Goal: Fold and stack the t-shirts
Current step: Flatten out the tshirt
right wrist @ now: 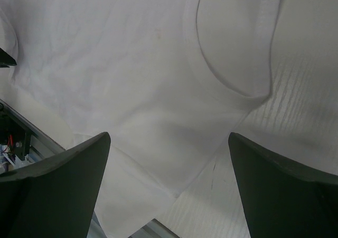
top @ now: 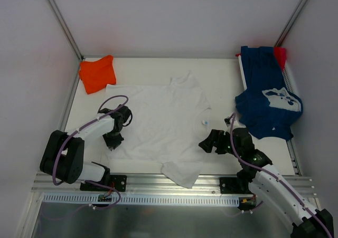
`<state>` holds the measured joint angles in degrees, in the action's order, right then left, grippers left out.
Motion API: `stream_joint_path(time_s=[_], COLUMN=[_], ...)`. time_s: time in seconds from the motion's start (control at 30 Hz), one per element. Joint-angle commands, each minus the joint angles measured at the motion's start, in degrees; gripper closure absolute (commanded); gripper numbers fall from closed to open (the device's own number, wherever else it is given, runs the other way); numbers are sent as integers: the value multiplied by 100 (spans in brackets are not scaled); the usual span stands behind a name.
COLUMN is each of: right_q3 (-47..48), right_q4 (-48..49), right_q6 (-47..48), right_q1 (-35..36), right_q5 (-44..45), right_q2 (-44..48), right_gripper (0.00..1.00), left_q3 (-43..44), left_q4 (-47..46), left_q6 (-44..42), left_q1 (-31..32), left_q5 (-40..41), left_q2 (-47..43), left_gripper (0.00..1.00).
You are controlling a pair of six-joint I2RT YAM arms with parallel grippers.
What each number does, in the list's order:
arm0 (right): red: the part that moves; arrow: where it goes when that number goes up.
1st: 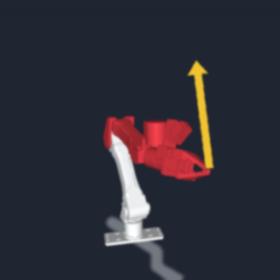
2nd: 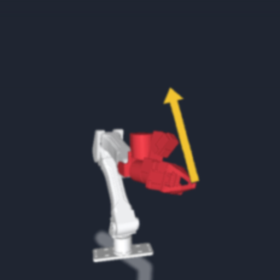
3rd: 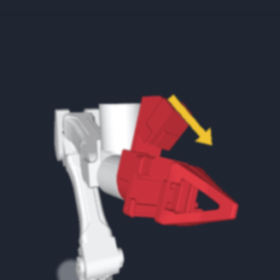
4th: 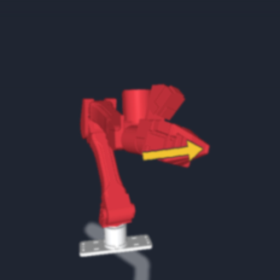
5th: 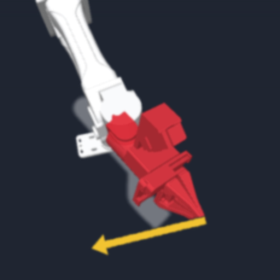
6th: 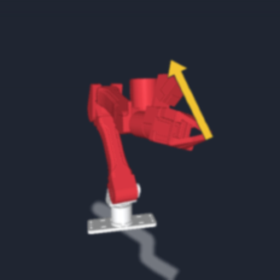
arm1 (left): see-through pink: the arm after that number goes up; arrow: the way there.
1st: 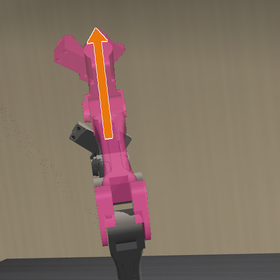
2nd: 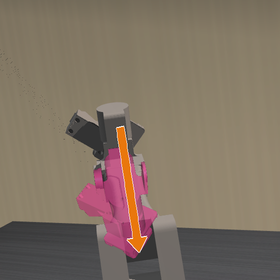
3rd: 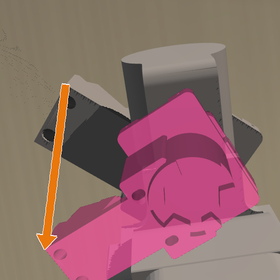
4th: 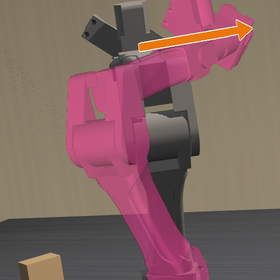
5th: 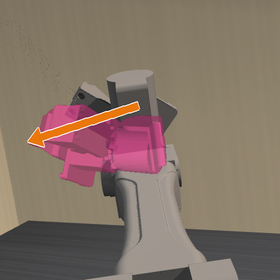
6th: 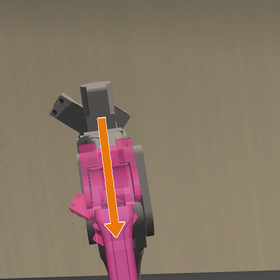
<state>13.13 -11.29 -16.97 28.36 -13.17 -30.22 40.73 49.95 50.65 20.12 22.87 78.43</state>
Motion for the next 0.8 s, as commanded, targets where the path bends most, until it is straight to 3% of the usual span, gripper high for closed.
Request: stream_joint_path(time_s=[0.0,0.1,0.5,0.6,0.7,0.77], right_q3=[-47,-56,5,225,270,270], right_q4=[197,188,303,-74,-951,-1426], right_q6=[27,18,106,107,-472,-1154], right_q1=[12,20,12,3,38,230], right_q5=[-151,-151,-158,-283,-29,330], right_q2=[86,95,-159,-239,277,1138], right_gripper=[1,1,0,1,1,1], left_q3=[154,190,172,93,40,23], left_q4=[129,155,164,129,58,23], left_q6=[-20,-3,-144,-100,-91,-99], left_q1=[-52,-61,167,326,440,537], left_q5=[-46,-37,103,173,217,288], left_q2=[101,199,-591,-908,-1093,-1295], left_gripper=[90,100,100,100,100,100])
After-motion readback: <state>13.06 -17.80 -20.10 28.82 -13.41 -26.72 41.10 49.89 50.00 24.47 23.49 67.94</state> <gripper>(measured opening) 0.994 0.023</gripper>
